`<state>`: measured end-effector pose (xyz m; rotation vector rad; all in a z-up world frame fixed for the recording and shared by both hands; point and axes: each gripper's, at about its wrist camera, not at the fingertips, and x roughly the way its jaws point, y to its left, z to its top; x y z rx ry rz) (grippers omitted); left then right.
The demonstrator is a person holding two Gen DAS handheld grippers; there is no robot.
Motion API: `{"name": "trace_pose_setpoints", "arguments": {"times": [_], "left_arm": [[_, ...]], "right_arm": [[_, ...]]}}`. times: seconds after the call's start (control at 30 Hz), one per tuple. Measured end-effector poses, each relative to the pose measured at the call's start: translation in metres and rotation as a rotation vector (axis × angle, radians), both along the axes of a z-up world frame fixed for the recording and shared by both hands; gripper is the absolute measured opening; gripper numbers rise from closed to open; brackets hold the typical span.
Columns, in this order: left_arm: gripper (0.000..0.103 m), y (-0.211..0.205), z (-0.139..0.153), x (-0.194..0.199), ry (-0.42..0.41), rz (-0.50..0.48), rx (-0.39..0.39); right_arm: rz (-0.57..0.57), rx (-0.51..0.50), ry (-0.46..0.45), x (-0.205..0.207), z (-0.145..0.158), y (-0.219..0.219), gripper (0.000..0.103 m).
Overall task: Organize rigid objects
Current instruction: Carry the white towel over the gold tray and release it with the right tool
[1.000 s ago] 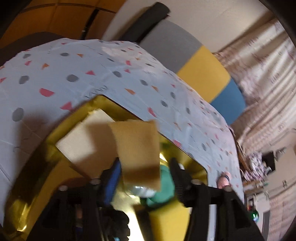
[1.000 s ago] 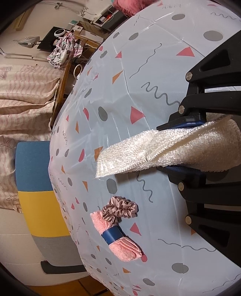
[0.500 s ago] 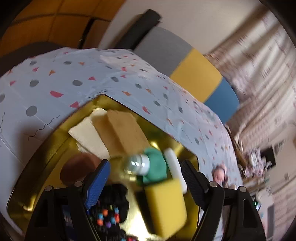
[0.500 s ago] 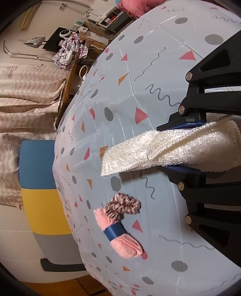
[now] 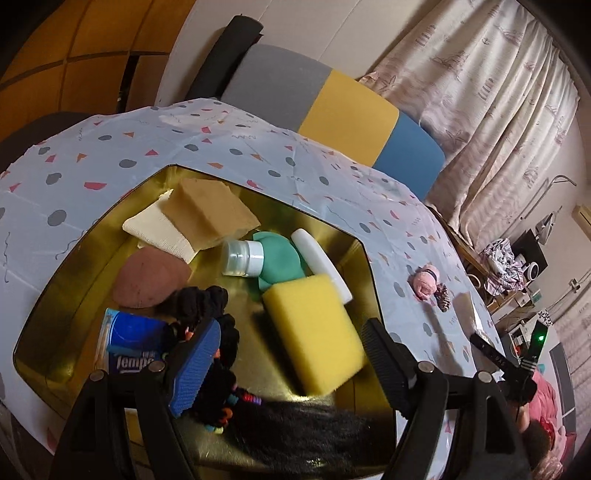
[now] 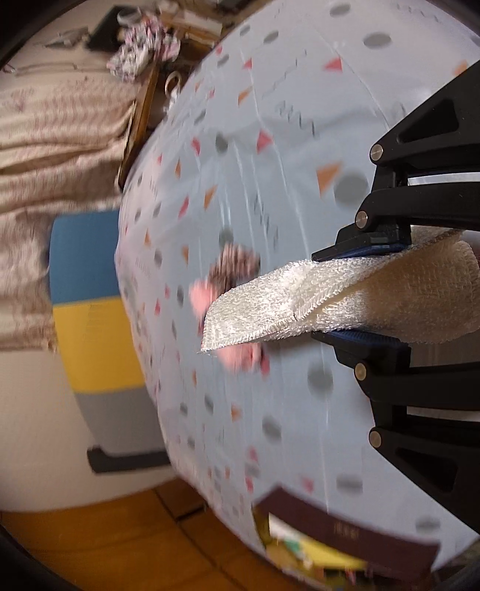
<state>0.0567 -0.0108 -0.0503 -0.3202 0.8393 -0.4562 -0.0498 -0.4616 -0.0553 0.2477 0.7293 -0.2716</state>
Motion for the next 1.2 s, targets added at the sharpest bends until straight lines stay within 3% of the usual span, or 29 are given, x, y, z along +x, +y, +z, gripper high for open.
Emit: {"name": "trace_pose_setpoints", "arguments": {"times": [0.2,0.57,0.8,0.97,1.1,1.2], "left_arm": [[0.08,0.003,0.006,-0.016,-0.042,-0.012,0.02],[0.08,0.029,0.01,-0.031,-0.077,0.028,0.016],[0.08,0.052,0.016,-0.035,-0.101,0.099,0.008],[0.08,0.069,0.013,-0.035,-0.084,0.146,-0.004],[0.08,0.08,0.012,-0.036,-0.074,0.174,-0.017],[0.08,0.084,0.011,-0.037,-0.075,0.184,-0.02]], "right_arm": [[0.138,0.083,-0.044,0.004,0.019,0.062,0.033],[0.441,0.175,-0.032,0.03,0.037,0.196,0.033],[0.595,0.179,0.038,0.066,0.034,0.279,0.033],[0.627,0.194,0.095,0.095,0.022,0.318,0.034],[0.621,0.214,0.154,0.113,0.004,0.329,0.042],[0.594,0.258,0.141,0.107,0.004,0.322,0.057]]}}
